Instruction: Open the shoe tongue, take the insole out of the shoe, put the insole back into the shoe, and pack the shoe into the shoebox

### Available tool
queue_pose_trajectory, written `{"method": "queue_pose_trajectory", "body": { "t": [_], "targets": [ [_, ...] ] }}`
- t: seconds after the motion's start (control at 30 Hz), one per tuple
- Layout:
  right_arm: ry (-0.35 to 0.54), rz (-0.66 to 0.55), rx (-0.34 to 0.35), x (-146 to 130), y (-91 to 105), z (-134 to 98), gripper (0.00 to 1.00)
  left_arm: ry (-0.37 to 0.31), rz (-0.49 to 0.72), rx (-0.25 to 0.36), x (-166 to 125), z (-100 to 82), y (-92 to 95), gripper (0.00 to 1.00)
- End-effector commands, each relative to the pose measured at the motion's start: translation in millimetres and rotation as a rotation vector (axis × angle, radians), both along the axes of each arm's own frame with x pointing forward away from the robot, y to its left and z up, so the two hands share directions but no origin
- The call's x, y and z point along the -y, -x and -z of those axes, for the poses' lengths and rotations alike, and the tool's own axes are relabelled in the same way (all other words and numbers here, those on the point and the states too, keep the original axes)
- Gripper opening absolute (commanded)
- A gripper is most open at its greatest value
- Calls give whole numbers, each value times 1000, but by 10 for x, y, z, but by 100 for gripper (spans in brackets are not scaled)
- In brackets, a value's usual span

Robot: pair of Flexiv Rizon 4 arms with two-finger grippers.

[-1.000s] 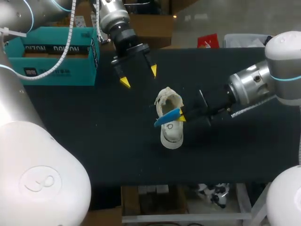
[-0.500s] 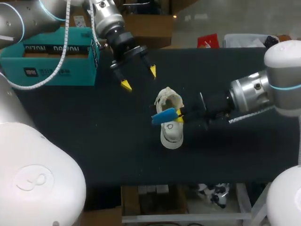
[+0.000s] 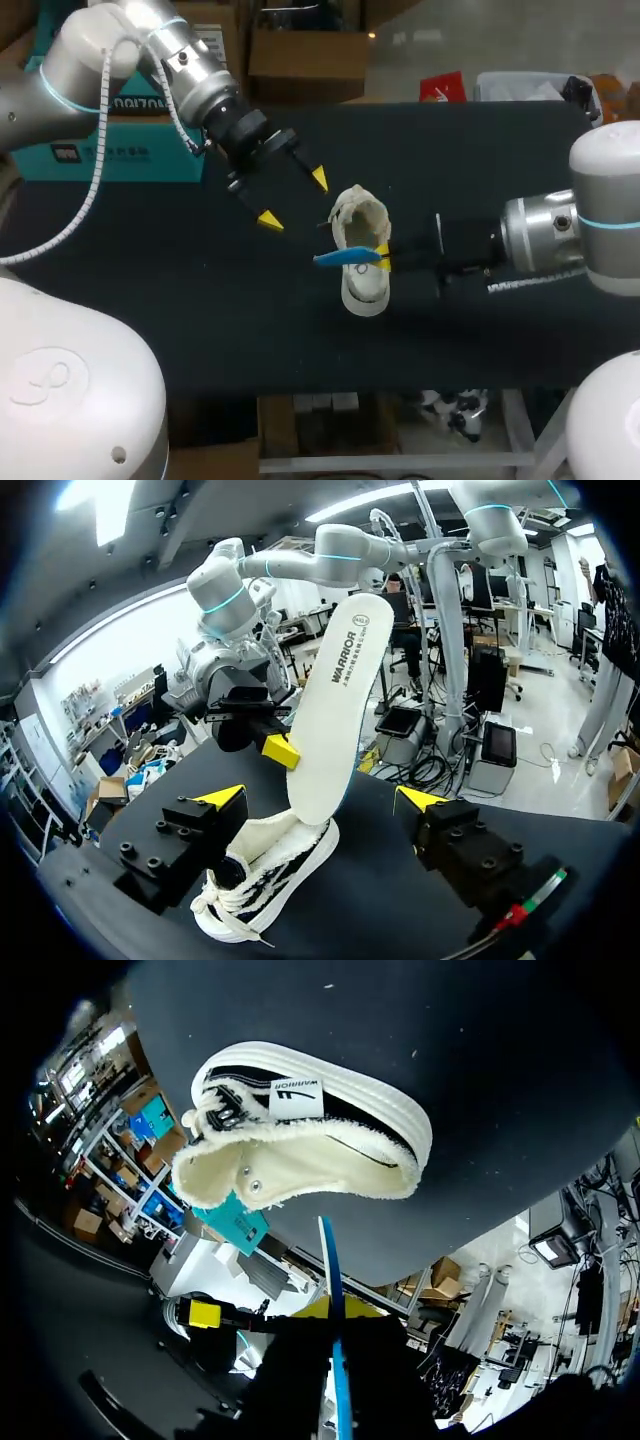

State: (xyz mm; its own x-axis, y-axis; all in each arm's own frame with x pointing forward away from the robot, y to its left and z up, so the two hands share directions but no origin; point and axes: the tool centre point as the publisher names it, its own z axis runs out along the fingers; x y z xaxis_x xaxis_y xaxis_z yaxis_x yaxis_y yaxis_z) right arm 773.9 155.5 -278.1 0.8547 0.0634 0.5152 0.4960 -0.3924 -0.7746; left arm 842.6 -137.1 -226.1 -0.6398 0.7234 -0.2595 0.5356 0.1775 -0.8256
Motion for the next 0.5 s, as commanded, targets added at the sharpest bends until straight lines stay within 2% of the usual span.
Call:
{"method": "queue_pose_trajectory", "body": {
  "t": [0.03, 0.1, 0.13, 0.2, 0.5],
  "targets": [
    [-39, 91, 32, 61, 79, 12, 0, 98, -192, 62, -4, -8, 79, 100],
    [-65, 104, 52, 71, 79, 31, 0, 98, -192, 62, -4, -8, 79, 100],
    [-72, 117, 55, 76, 77, 40, 0, 120, -232, 91, 10, 13, 110, 100],
    [-101, 123, 68, 74, 59, 63, 0, 136, -247, 101, 28, 82, 165, 100],
    [-88, 174, 39, -18, -58, 64, 0, 223, -355, 138, 136, 325, 273, 100]
  ]
}}
